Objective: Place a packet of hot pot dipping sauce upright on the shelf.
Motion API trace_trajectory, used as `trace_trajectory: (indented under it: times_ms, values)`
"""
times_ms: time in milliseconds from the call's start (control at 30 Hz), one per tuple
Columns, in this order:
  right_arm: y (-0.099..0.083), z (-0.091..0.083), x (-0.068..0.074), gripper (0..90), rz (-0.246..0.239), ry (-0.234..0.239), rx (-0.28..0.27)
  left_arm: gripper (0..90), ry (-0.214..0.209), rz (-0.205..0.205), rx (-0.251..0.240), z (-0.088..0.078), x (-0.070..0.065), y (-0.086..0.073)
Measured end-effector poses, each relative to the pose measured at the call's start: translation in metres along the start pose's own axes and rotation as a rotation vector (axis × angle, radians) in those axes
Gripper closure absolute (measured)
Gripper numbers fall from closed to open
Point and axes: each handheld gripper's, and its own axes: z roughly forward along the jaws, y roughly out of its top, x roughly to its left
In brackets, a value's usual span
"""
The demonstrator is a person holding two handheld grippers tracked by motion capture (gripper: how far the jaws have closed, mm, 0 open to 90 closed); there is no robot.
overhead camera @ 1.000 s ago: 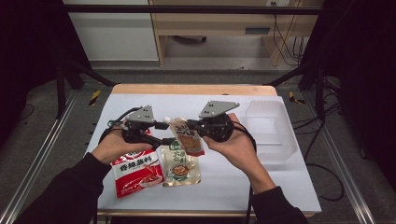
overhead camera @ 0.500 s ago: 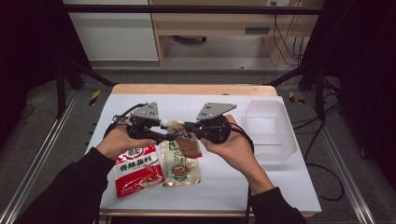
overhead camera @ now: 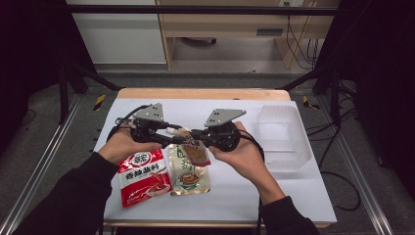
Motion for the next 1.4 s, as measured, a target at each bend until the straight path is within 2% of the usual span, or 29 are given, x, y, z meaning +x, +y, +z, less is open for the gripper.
trace_trajectory:
  times_ms: [167, 467, 500, 767, 800, 833, 867, 900, 933, 1000, 1067, 1167, 1267, 1400]
  values:
    - [-0.002, 0.003, 0.000, 89.8, 0.006, 0.004, 0.002, 71.1, 0.001, -0.005, 0.019, 0.001, 0.001, 0.000]
    - [-0.005, 0.003, -0.002, 87.5, -0.006, -0.011, 0.035, 73.0, 0.019, -0.002, 0.020, 0.001, -0.004, 0.006]
    - [-0.005, 0.002, -0.003, 85.6, -0.009, -0.015, 0.039, 73.4, 0.022, 0.013, 0.032, 0.001, -0.005, 0.009]
    - [-0.004, -0.005, -0.007, 81.7, -0.013, -0.023, 0.038, 73.8, 0.037, 0.025, 0.083, 0.004, -0.007, 0.012]
    - [-0.004, -0.005, -0.008, 79.8, -0.019, -0.028, 0.044, 73.9, 0.036, 0.026, 0.088, 0.005, -0.006, 0.013]
    - [-0.005, -0.006, -0.008, 73.0, -0.026, -0.027, 0.066, 73.9, 0.035, 0.023, 0.088, 0.005, -0.007, 0.014]
    - [-0.005, -0.006, -0.008, 73.0, -0.026, -0.027, 0.066, 73.9, 0.035, 0.023, 0.088, 0.005, -0.007, 0.014]
    - [-0.006, -0.005, -0.007, 62.9, -0.049, -0.035, 0.094, 73.9, 0.034, 0.030, 0.093, 0.005, -0.007, 0.015]
    - [-0.006, -0.005, -0.007, 62.9, -0.049, -0.035, 0.094, 73.9, 0.034, 0.030, 0.093, 0.005, -0.007, 0.015]
    - [-0.007, -0.003, -0.006, 52.1, -0.070, -0.037, 0.133, 73.9, 0.034, 0.034, 0.096, 0.005, -0.007, 0.017]
    - [-0.007, 0.000, -0.002, 39.1, -0.131, -0.067, 0.185, 73.9, 0.040, 0.042, 0.104, 0.004, -0.008, 0.019]
    - [-0.005, 0.001, -0.001, 32.8, -0.173, -0.068, 0.203, 73.9, 0.039, 0.043, 0.102, 0.003, -0.009, 0.020]
    - [-0.003, 0.001, -0.001, 28.5, -0.180, -0.068, 0.218, 73.9, 0.035, 0.049, 0.105, 0.003, -0.009, 0.021]
    - [0.003, 0.000, -0.003, 23.1, -0.199, -0.044, 0.259, 74.0, 0.033, 0.056, 0.107, 0.001, -0.010, 0.021]
